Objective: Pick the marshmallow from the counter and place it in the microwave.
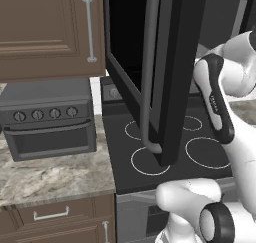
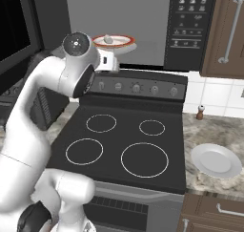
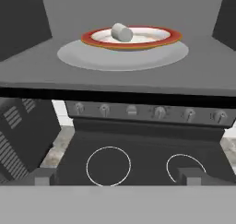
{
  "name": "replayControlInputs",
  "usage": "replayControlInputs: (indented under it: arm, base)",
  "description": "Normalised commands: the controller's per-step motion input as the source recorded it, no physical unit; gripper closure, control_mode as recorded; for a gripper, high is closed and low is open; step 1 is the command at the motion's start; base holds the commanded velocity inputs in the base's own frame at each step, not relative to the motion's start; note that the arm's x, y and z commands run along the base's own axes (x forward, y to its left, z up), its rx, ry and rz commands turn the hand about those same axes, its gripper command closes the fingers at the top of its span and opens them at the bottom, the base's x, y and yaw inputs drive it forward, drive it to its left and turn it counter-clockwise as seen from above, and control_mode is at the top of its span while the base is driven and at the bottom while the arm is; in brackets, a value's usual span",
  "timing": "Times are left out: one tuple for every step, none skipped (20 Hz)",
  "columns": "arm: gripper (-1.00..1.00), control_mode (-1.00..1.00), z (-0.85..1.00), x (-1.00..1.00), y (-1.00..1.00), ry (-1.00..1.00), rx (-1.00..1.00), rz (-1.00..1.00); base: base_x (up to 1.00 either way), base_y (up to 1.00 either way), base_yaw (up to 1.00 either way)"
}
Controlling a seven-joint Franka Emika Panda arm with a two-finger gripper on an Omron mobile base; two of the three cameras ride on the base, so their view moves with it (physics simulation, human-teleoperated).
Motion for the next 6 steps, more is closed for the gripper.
replayControlInputs:
  arm:
    - [-1.00,-1.00,-1.00,-1.00,0.15,0.12,0.00,-0.21]
    - [-1.00,-1.00,-1.00,-1.00,0.14,0.12,0.00,-0.21]
    - [-1.00,-1.00,-1.00,-1.00,0.08,0.13,0.00,-0.20]
    - [-1.00,-1.00,-1.00,-1.00,0.00,0.13,0.00,-0.19]
    - [-1.00,-1.00,-1.00,-1.00,0.00,0.15,0.00,-0.17]
    - [-1.00,-1.00,-1.00,-1.00,0.00,0.15,0.00,-0.15]
  base:
    - [0.00,0.00,0.00]
    - [0.00,0.00,0.00]
    - [0.00,0.00,0.00]
    - [0.00,0.00,0.00]
    - [0.00,0.00,0.00]
    - [0.00,0.00,0.00]
